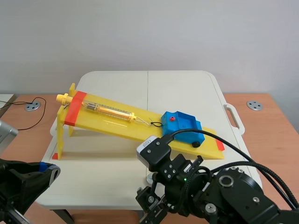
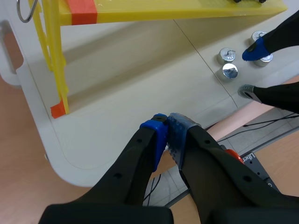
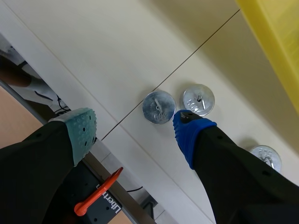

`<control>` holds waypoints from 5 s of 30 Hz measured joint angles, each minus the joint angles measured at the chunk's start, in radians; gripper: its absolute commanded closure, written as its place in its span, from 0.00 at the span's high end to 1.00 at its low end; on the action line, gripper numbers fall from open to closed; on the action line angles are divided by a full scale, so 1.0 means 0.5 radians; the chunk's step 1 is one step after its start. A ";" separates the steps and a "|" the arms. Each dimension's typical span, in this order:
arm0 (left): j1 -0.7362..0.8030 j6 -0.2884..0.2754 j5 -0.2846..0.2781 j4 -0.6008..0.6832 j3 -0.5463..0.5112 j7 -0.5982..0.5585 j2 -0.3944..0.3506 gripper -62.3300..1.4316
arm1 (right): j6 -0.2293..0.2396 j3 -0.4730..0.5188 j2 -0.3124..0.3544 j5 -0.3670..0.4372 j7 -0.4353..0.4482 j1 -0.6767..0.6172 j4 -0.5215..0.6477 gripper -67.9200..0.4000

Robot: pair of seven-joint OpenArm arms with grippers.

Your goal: Place the four metal weights on the blue cart on the ramp.

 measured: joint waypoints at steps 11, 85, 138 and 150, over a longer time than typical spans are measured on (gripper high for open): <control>0.000 0.000 0.000 0.000 0.000 0.007 0.000 0.07 | -0.039 -0.074 0.000 -0.078 0.074 0.075 -0.118 0.52; -0.006 0.000 0.000 0.000 0.000 0.022 0.000 0.07 | -0.068 1.187 0.148 1.079 -0.391 -0.342 1.011 0.02; -0.006 0.000 0.000 0.000 0.000 0.035 0.000 0.07 | -0.108 1.061 -0.365 0.896 -0.232 0.533 -0.272 0.23; -0.006 0.000 0.000 0.000 0.000 0.035 0.000 0.07 | 0.005 1.207 -0.359 0.899 -0.305 0.498 -0.160 0.44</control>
